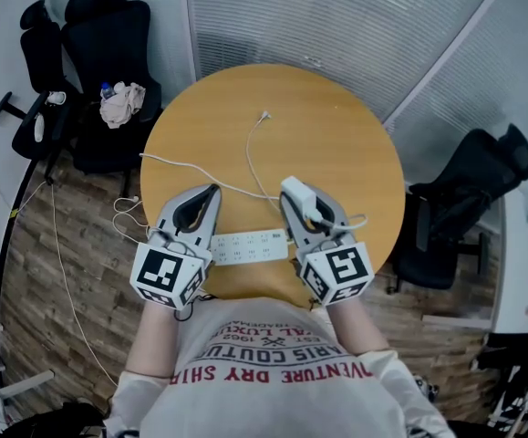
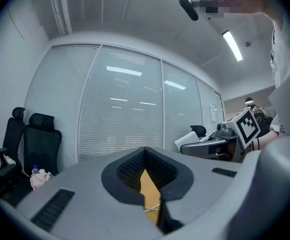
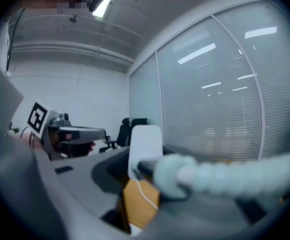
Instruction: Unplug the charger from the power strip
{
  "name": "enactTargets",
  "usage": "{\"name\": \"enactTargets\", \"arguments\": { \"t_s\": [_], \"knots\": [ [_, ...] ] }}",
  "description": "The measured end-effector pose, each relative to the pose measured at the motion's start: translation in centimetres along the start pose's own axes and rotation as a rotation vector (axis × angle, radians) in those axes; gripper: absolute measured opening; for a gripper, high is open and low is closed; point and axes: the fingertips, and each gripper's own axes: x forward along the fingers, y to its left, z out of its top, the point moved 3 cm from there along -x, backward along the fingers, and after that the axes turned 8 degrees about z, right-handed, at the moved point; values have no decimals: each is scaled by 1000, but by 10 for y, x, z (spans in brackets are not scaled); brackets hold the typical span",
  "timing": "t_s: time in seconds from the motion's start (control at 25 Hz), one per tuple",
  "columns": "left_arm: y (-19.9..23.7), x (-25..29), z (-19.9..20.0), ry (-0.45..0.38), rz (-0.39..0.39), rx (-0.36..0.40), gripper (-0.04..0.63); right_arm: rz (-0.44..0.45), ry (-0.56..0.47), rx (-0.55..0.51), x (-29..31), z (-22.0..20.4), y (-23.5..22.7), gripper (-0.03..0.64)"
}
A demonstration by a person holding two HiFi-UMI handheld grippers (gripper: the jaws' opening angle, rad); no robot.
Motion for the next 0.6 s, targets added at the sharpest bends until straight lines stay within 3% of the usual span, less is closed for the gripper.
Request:
{"name": "enactTargets", "arguments": {
  "t_s": [0.6],
  "knots": [
    [-3, -1, -11, 35, -15, 11, 32, -16, 9, 9, 1, -8, 2, 154]
  ]
}}
